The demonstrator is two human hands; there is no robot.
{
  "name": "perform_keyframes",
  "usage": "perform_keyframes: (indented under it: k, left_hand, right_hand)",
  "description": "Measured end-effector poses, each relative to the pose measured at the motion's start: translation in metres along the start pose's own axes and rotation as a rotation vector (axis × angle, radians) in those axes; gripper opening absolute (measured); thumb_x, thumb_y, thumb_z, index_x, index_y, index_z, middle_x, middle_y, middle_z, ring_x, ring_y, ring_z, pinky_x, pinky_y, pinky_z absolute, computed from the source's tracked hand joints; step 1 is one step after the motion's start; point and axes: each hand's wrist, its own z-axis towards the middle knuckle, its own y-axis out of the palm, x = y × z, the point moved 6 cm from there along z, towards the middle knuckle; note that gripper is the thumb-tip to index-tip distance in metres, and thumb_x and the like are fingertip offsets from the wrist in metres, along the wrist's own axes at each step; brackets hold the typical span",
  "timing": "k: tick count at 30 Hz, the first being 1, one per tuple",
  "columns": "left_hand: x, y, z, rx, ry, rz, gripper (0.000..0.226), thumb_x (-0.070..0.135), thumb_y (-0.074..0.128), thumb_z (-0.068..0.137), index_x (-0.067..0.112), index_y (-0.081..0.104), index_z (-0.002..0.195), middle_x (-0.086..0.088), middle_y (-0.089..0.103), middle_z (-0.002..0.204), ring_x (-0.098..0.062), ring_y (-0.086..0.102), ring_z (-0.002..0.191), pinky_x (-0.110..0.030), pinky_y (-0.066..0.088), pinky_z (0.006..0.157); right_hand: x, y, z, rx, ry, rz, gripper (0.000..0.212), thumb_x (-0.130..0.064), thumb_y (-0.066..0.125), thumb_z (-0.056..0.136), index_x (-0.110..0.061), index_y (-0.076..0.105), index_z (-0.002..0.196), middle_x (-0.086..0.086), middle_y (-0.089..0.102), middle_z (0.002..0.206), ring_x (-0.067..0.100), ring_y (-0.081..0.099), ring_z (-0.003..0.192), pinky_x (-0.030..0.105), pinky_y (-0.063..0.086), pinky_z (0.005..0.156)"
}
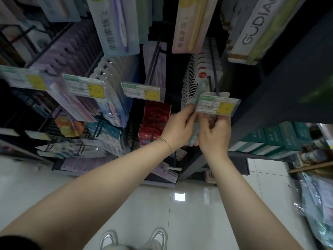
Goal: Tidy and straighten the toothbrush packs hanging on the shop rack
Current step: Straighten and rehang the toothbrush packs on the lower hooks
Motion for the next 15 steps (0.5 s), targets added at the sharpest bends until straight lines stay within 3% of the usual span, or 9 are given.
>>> perform_keyframes:
  k: [5, 8, 15]
  left_hand:
    - [-0.0016, 0.0044, -0.0014, -0.031, 0.006, 0.066, 0.030, 0.020, 0.042, 0.103, 0.002, 0.053, 0.125, -0.015, 0.069, 0.114, -0.023, 0.066, 0.104, -0.043, 0.054, 0.090]
    - [0.0012, 0.0059, -0.0028, -0.047, 0.033, 0.105, 0.034, 0.022, 0.040, 0.102, 0.005, 0.049, 0.129, -0.015, 0.068, 0.116, -0.029, 0.066, 0.106, -0.048, 0.055, 0.088]
    - [0.0034, 0.0032, -0.0031, -0.043, 0.040, 0.103, 0.034, 0.022, 0.040, 0.100, 0.003, 0.050, 0.127, -0.015, 0.068, 0.115, -0.028, 0.066, 0.106, -0.049, 0.053, 0.090]
  right_hand:
    - [0.0005, -0.0047, 0.0000, -0.004, 0.045, 0.018, 0.038, -0.033, 0.060, 0.091, -0.018, 0.058, 0.125, -0.001, 0.054, 0.112, 0.002, 0.051, 0.090, 0.022, 0.039, 0.077]
    - [0.0022, -0.0070, -0.0024, 0.028, 0.077, 0.034, 0.043, -0.042, 0.057, 0.083, -0.016, 0.062, 0.118, -0.003, 0.053, 0.103, 0.008, 0.054, 0.088, 0.024, 0.040, 0.075]
    - [0.0065, -0.0048, -0.0038, 0.026, 0.095, 0.056, 0.053, -0.057, 0.054, 0.078, -0.019, 0.062, 0.113, 0.001, 0.063, 0.104, 0.015, 0.062, 0.093, 0.028, 0.046, 0.076]
